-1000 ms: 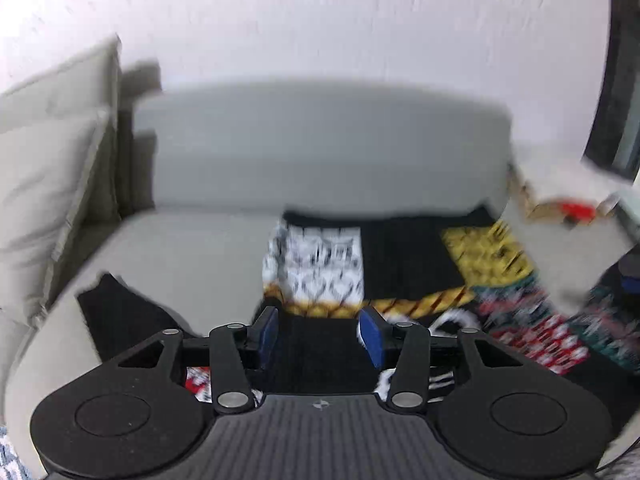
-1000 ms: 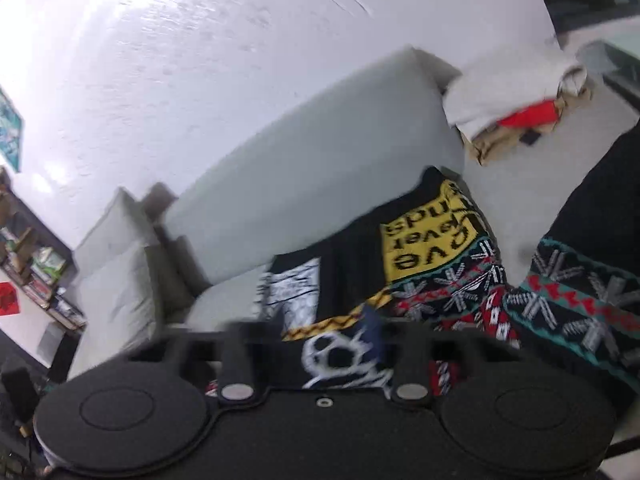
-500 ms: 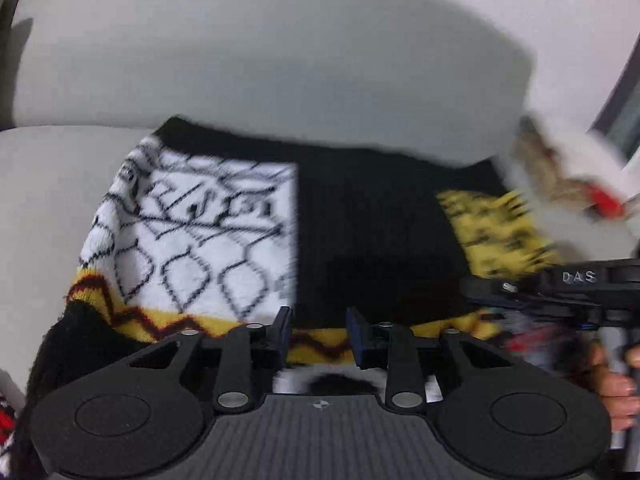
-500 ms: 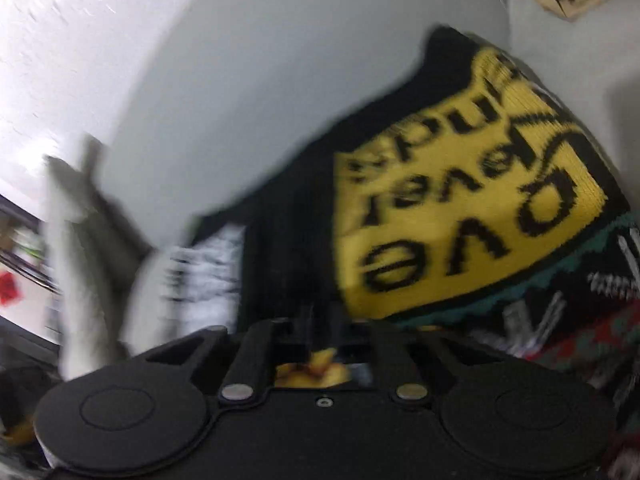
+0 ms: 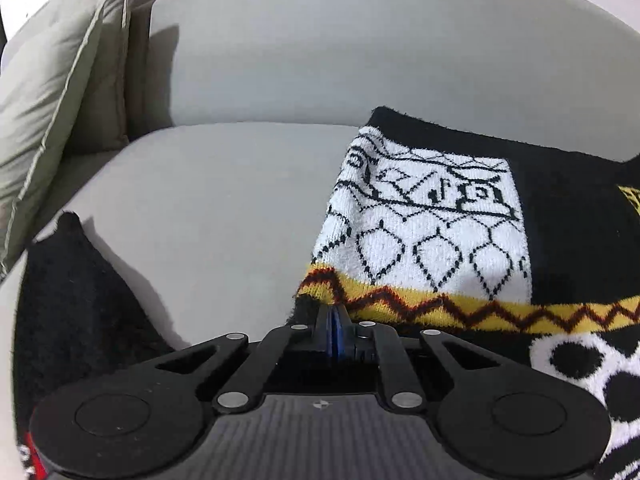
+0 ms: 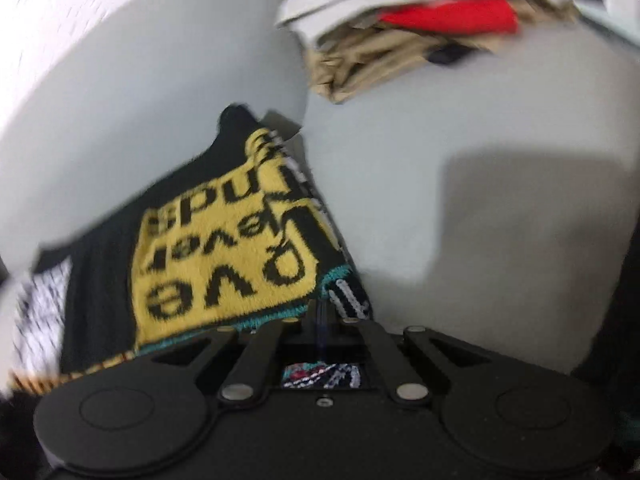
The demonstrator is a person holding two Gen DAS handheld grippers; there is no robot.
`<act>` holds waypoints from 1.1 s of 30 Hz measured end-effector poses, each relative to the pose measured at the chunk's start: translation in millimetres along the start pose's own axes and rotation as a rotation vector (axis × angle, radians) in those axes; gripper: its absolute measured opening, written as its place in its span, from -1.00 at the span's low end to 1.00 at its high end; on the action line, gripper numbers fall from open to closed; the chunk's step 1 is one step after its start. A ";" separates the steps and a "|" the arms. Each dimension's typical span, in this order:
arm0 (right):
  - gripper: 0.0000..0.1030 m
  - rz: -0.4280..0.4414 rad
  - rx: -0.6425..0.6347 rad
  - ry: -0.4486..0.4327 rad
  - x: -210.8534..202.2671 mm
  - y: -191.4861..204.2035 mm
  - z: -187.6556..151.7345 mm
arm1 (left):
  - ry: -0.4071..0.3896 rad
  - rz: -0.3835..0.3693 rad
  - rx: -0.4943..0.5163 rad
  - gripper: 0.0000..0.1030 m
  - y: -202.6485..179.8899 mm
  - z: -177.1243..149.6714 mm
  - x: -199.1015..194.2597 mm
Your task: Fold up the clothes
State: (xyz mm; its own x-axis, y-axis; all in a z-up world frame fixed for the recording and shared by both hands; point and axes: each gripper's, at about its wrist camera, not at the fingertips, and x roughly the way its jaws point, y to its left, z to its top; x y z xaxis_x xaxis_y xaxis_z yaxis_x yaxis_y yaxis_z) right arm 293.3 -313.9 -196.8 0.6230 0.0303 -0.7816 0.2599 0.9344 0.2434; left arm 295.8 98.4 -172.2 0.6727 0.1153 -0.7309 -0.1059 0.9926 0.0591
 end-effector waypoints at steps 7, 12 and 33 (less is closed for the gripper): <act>-0.56 0.192 0.021 -0.102 -20.4 30.7 44.9 | -0.146 -0.132 0.047 -0.33 -42.3 47.7 -19.2; -0.56 0.472 0.028 0.038 37.6 80.2 58.2 | -0.089 -0.255 0.074 -0.34 -94.4 67.1 33.0; -0.85 0.216 0.107 -0.203 37.2 22.7 82.8 | -0.134 0.043 0.066 -0.38 -35.2 74.7 58.0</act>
State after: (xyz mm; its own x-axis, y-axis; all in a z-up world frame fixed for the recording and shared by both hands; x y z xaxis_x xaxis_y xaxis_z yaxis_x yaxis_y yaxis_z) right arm 383.4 -321.0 -172.7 0.8039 0.1429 -0.5774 0.1749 0.8710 0.4590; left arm 393.2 72.9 -165.9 0.7605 0.1569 -0.6300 -0.0909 0.9865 0.1360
